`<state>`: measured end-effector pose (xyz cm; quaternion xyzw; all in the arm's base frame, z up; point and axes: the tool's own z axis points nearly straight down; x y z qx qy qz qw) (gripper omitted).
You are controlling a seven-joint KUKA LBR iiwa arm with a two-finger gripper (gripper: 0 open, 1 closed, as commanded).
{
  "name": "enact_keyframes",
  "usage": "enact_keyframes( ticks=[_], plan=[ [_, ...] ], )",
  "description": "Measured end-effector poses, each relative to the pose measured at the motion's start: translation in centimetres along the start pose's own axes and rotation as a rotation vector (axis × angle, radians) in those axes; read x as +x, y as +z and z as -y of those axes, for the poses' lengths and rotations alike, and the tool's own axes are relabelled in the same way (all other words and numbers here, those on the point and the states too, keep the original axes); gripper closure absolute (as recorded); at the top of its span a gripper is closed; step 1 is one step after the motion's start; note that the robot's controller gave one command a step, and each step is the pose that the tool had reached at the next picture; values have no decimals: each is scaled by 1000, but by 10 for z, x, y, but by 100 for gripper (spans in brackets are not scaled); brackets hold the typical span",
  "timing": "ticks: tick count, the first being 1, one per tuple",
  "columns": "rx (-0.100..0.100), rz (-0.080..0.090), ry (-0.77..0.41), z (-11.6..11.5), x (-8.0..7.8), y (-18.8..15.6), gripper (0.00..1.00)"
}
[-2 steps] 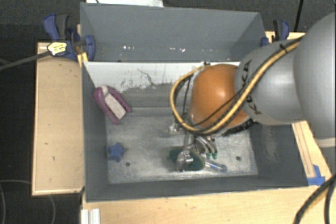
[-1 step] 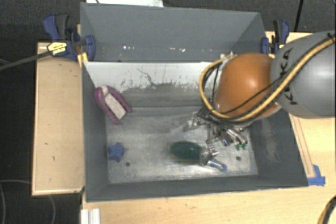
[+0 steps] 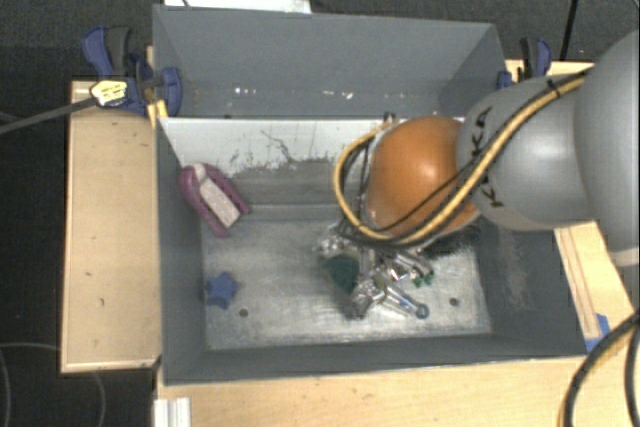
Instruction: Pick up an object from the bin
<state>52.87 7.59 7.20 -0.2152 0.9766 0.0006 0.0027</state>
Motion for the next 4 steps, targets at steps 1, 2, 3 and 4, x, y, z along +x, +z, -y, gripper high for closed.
enact_keyframes(
  ticks=[1, 2, 3, 4],
  plan=[
    [0, 8, 8, 0, -3, -2, 100],
    [3, 5, 17, -1, -8, -113, 100],
    [0, -3, 21, -2, -7, -108, 0],
    [-3, -1, -95, 42, -42, -20, 0]
  ],
)
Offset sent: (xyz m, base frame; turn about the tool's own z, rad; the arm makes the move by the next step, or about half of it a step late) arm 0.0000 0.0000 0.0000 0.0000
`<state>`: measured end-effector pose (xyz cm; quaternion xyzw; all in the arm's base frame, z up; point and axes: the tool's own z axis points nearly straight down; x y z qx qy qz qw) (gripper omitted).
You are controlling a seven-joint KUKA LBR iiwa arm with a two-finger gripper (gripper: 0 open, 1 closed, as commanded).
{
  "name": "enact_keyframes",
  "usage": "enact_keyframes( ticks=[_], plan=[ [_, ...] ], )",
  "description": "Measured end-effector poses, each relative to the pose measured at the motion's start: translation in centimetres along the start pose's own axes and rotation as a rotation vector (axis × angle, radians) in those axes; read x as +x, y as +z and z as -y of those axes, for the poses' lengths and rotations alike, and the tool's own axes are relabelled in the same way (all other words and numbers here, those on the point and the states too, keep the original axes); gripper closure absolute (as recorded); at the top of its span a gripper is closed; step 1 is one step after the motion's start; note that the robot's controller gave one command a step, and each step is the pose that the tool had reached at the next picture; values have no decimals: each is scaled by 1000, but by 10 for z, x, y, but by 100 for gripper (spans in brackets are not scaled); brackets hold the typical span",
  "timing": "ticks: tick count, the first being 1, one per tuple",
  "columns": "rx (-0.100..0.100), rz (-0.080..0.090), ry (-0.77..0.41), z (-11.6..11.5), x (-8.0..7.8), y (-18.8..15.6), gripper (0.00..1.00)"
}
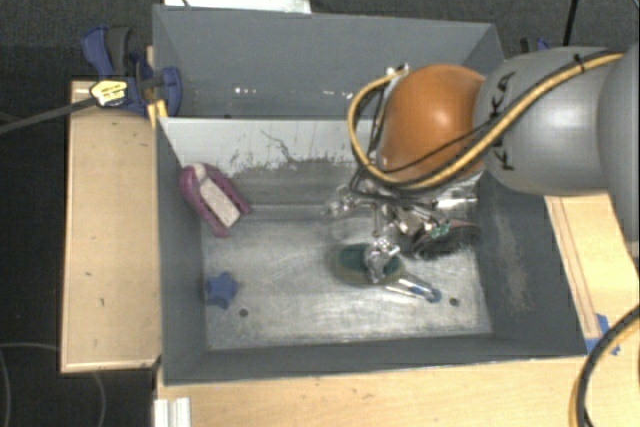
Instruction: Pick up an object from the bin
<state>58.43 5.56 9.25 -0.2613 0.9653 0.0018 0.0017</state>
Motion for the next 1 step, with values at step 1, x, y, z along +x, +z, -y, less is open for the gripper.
enact_keyframes(
  ticks=[1],
  plan=[
    [0, -16, 6, 3, 3, 0, 100]
  ],
)
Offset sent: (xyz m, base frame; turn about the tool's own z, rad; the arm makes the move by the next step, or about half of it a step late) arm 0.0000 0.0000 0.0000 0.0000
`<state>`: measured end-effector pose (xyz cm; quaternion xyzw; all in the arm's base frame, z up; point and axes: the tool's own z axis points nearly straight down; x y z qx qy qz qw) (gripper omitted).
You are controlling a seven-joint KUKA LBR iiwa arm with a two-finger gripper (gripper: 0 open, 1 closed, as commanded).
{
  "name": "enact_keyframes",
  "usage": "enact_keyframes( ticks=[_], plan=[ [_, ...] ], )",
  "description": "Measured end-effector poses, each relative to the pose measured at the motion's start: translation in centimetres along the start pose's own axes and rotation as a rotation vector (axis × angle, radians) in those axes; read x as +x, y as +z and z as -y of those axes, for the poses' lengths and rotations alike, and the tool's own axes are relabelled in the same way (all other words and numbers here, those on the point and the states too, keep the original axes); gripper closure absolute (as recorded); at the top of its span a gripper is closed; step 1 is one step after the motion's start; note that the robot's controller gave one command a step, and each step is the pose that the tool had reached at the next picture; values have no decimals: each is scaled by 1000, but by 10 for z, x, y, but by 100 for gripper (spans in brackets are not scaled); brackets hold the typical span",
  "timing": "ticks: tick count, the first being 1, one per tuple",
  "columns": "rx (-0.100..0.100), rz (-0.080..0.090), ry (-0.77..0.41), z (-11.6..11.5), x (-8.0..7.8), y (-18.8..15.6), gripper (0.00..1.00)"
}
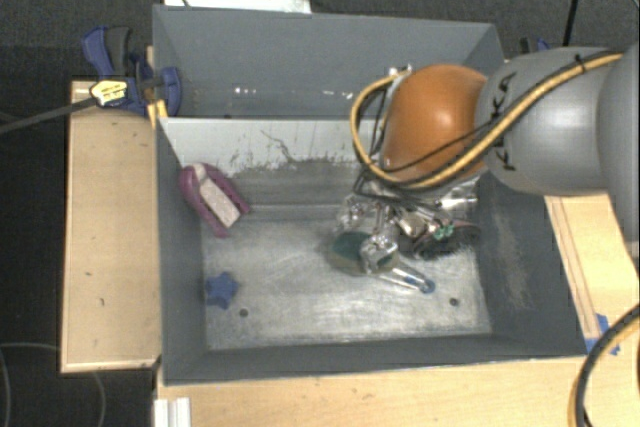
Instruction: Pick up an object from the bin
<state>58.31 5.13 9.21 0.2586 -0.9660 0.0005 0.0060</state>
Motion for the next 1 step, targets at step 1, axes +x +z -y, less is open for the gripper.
enact_keyframes(
  ticks=[1],
  plan=[
    [6, 23, 51, 3, 11, -138, 100]
  ],
)
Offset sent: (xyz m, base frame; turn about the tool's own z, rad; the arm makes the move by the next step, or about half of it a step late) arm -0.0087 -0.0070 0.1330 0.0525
